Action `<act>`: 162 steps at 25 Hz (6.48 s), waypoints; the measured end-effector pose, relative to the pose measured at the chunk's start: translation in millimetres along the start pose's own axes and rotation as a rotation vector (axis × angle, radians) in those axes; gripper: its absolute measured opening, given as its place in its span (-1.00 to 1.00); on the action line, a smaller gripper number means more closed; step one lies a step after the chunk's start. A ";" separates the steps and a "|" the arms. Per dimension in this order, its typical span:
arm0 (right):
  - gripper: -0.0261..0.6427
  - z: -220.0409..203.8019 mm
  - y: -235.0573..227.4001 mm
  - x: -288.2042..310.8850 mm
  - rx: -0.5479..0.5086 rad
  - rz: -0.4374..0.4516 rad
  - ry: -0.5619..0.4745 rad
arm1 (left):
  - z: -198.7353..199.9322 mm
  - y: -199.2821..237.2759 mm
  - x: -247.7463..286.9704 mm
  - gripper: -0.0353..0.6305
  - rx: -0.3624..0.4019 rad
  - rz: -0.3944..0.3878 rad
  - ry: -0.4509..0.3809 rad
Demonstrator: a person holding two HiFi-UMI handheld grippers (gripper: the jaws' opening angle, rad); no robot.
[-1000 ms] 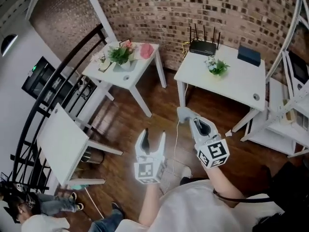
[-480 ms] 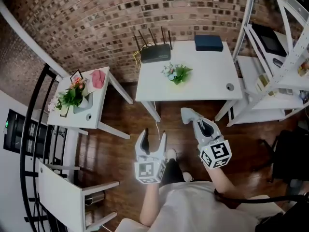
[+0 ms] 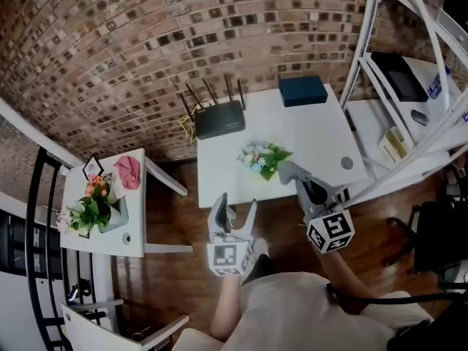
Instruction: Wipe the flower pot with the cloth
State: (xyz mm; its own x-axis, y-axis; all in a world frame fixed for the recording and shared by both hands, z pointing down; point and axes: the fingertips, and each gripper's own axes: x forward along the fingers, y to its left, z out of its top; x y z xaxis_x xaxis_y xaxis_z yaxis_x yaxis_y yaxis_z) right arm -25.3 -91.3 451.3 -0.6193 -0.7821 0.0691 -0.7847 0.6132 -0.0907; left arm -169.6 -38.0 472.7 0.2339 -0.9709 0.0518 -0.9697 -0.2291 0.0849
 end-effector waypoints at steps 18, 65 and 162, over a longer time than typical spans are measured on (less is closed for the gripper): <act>-0.91 0.5 -106.5 74.1 -0.017 -0.136 0.066 | -233.7 52.5 135.0 1.00 -0.056 -0.046 0.513; -0.91 -38.3 -44.7 109.4 -0.142 0.621 0.416 | -78.7 -41.3 203.6 0.99 -0.555 -0.579 0.340; -0.91 -37.7 -84.9 147.9 0.281 0.584 0.305 | 31.3 -55.7 150.3 0.97 -0.938 -1.030 -0.119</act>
State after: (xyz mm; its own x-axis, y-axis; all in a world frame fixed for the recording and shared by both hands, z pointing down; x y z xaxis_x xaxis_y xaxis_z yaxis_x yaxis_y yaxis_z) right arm -51.4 -254.9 506.7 -0.9485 -0.2437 0.2023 -0.3109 0.8386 -0.4474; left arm -82.7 -173.4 444.7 0.7503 -0.4080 -0.5202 0.0516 -0.7483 0.6614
